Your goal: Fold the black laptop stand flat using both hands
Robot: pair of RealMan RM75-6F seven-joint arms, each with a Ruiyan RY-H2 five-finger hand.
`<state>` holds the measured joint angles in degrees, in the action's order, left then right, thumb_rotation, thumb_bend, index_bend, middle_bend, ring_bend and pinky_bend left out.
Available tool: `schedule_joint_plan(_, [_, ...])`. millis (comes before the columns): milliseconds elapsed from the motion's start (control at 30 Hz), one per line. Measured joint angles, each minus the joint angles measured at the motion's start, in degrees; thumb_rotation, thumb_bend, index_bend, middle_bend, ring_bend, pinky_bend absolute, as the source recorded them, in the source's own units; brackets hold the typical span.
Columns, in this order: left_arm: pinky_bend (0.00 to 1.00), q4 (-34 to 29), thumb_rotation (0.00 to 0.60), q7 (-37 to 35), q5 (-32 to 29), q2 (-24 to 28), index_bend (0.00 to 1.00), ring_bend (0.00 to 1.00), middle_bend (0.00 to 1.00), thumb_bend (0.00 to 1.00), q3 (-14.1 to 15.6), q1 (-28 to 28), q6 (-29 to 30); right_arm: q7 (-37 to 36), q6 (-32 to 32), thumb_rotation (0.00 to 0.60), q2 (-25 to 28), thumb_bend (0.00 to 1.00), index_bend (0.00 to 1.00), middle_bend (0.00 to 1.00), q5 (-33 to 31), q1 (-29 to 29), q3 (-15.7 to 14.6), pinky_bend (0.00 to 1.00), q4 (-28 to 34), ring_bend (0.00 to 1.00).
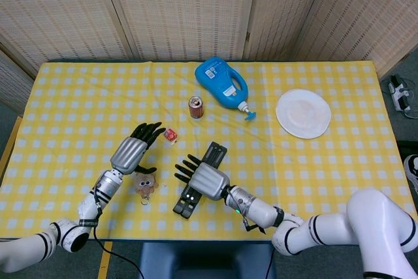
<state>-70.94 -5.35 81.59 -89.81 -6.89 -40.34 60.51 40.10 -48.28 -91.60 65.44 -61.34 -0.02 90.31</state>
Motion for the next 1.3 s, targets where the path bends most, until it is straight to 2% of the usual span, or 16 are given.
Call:
schedule_joint_plan(233, [0.00, -4.14, 0.600, 5.73, -2.25, 3.67, 0.01, 0.00, 0.02, 0.21, -1.40, 2.49, 3.94, -0.99, -12.52, 0.600, 6.74, 0.37, 0.00, 0.12, 3.17, 7.14, -0.40, 0.05, 8.18, 0.12])
schedule_joint_plan(433, [0.00, -8.65, 0.600, 10.64, -4.59, 8.54, 0.03, 0.00, 0.02, 0.21, -2.20, 6.39, 8.76, -3.17, -24.60, 0.600, 15.46, 0.37, 0.02, 0.14, 6.85, 16.89, -2.56, 0.06, 14.48, 0.14])
schedule_joint_plan(567, [0.00, -10.51, 0.600, 12.88, -5.66, 11.11, 0.03, 0.00, 0.02, 0.21, -2.13, 9.52, 12.03, -8.17, -31.17, 0.600, 19.83, 0.37, 0.02, 0.14, 9.32, 23.32, -4.26, 0.06, 15.96, 0.13])
schedule_joint_plan(667, [0.00, -11.82, 0.600, 14.46, -5.93, 12.68, 0.03, 0.00, 0.02, 0.21, -1.73, 11.86, 14.68, -13.00, -35.09, 0.600, 22.18, 0.37, 0.01, 0.10, 11.02, 27.95, -5.41, 0.06, 15.67, 0.10])
schedule_joint_plan(800, [0.00, -13.82, 0.600, 15.61, -5.88, 14.74, 0.04, 0.00, 0.02, 0.21, -0.68, 15.40, 18.57, -19.37, -39.08, 0.600, 24.83, 0.37, 0.00, 0.01, 12.24, 33.93, -6.86, 0.01, 14.22, 0.03])
schedule_joint_plan(900, [0.00, -15.48, 0.600, 15.87, -5.78, 16.30, 0.04, 0.00, 0.02, 0.21, 0.47, 18.28, 20.97, -24.18, -40.60, 0.600, 26.31, 0.37, 0.00, 0.00, 12.38, 37.69, -7.70, 0.00, 12.86, 0.00])
schedule_joint_plan(1167, [0.00, -18.21, 0.600, 15.06, -2.42, 18.59, 0.04, 0.00, 0.02, 0.21, 3.75, 25.27, 28.27, -36.89, -43.35, 0.600, 27.90, 0.37, 0.00, 0.00, 13.68, 46.36, -9.09, 0.00, 6.60, 0.00])
schedule_joint_plan(1300, [0.00, -19.32, 0.600, 15.02, -0.45, 19.20, 0.04, 0.00, 0.02, 0.21, 5.54, 27.59, 30.22, -40.84, -44.33, 0.600, 27.75, 0.37, 0.00, 0.00, 14.88, 49.03, -9.11, 0.00, 4.10, 0.00])
